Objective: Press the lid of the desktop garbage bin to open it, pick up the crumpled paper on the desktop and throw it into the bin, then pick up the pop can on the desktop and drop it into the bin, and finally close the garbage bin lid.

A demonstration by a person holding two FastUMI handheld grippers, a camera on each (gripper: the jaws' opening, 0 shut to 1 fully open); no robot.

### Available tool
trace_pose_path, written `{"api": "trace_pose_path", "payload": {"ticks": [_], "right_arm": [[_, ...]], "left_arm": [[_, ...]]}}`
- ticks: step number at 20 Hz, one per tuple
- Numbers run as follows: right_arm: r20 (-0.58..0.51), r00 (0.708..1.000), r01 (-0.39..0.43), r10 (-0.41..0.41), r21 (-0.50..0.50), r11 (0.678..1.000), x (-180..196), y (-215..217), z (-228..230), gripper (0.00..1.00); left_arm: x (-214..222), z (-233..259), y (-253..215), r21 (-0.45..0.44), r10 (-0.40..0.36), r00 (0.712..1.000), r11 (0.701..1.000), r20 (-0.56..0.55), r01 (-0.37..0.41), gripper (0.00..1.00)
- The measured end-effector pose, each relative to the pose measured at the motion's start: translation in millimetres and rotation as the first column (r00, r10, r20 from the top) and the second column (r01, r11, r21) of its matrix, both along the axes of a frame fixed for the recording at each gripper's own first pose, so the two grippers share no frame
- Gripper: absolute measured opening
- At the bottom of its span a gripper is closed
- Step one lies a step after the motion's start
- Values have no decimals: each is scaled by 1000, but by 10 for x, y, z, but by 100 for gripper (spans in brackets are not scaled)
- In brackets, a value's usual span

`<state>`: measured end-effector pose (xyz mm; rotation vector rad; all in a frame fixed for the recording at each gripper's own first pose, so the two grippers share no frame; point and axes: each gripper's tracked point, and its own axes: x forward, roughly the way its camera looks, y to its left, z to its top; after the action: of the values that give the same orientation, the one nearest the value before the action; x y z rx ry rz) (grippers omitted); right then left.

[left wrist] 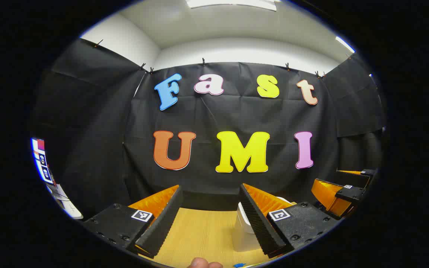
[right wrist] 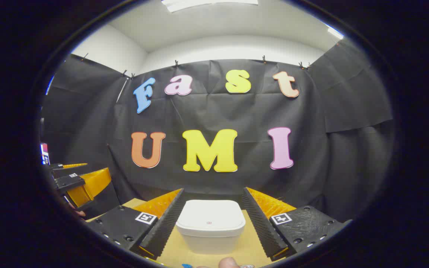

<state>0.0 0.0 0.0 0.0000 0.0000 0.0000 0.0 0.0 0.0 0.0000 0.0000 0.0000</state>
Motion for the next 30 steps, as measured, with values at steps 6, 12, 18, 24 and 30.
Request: {"api": "trace_pose_path", "payload": {"ticks": [6,12,18,24,30], "right_arm": [[2,999,42,-42,6,999,-7,-251,21,95],[-44,997,66,-65,12,998,-20,-430,-118,96],[-48,994,101,-101,5,995,10,-640,-145,95],[-90,993,78,-78,-10,997,141,-646,-243,94],[-156,987,31,-30,-1,1000,367,-538,-411,98]], "left_arm": [[27,17,-158,5,-21,1000,1000,10,21,97],[33,-80,-318,2,-37,999,999,-10,37,97],[98,-165,-457,9,-52,998,999,-43,52,98],[146,-157,-498,18,-42,999,999,-33,43,98],[167,-214,-531,17,-34,998,999,-50,35,98]]}}
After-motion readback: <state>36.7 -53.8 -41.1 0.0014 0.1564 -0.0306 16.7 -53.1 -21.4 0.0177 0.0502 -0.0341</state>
